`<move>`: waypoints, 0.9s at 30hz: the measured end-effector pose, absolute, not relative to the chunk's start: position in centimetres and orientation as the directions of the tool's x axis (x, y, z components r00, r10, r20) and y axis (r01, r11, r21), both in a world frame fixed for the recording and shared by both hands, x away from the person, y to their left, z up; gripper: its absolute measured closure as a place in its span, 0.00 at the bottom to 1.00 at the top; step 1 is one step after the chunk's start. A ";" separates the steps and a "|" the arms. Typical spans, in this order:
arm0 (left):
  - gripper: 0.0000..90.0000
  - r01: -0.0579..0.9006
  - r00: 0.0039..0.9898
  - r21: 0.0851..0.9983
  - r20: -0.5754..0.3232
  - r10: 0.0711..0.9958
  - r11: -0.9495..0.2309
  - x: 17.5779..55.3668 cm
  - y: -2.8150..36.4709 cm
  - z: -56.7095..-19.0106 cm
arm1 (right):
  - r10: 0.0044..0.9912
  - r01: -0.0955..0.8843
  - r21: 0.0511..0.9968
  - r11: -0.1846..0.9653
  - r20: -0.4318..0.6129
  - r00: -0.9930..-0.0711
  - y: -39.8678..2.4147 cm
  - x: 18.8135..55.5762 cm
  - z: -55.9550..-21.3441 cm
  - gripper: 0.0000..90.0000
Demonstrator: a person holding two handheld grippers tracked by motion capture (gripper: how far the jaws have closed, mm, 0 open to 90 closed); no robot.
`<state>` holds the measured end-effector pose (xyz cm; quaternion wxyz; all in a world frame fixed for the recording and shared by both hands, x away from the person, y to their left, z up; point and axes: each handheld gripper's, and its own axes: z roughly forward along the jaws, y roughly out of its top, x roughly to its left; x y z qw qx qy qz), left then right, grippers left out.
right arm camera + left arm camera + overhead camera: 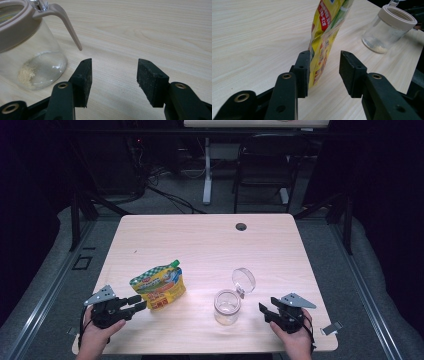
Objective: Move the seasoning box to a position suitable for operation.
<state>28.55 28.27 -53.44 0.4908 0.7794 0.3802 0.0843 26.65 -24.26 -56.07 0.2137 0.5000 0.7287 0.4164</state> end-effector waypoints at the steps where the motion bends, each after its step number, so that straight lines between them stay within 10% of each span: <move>1: 0.71 0.506 0.690 0.833 -0.236 0.684 -0.223 28.8 28.0 -53.6 | 0.907 0.552 0.820 0.153 0.106 -0.408 -24.3 26.6 -56.1 0.51; 27: 0.93 0.492 0.697 0.825 -0.181 0.694 -0.279 28.6 26.6 -53.4 | 0.909 0.548 0.824 0.140 0.113 -0.401 -24.3 26.5 -56.2 0.51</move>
